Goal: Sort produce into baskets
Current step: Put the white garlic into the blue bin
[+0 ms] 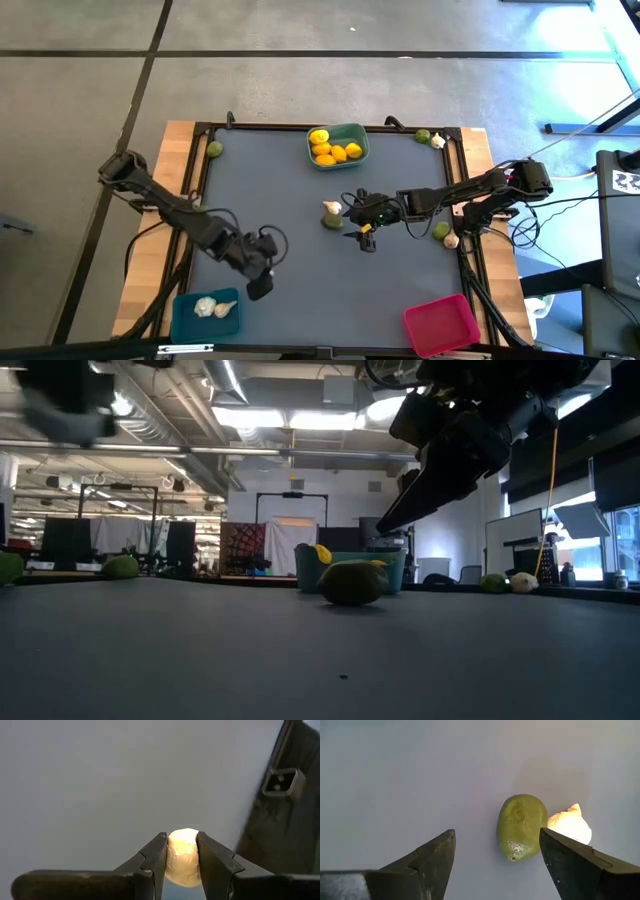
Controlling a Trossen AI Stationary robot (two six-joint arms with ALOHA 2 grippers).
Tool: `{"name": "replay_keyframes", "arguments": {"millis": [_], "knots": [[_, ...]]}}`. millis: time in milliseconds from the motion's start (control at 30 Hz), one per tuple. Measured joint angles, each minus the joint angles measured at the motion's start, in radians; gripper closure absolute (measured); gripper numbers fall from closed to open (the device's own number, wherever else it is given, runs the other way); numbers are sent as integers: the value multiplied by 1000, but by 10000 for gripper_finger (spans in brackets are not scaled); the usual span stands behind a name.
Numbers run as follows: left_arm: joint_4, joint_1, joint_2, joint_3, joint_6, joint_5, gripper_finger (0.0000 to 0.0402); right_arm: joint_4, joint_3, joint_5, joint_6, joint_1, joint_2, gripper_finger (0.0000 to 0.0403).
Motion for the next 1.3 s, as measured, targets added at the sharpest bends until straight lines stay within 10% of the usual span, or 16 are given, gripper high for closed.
{"name": "replay_keyframes", "arguments": {"millis": [700,1300], "knots": [[-41,-334,9,0,-586,55,308,-8,0,0,0,0,0,116],[-90,-385,164,0,-643,25,288,-7,0,0,0,0,0,116]]}}
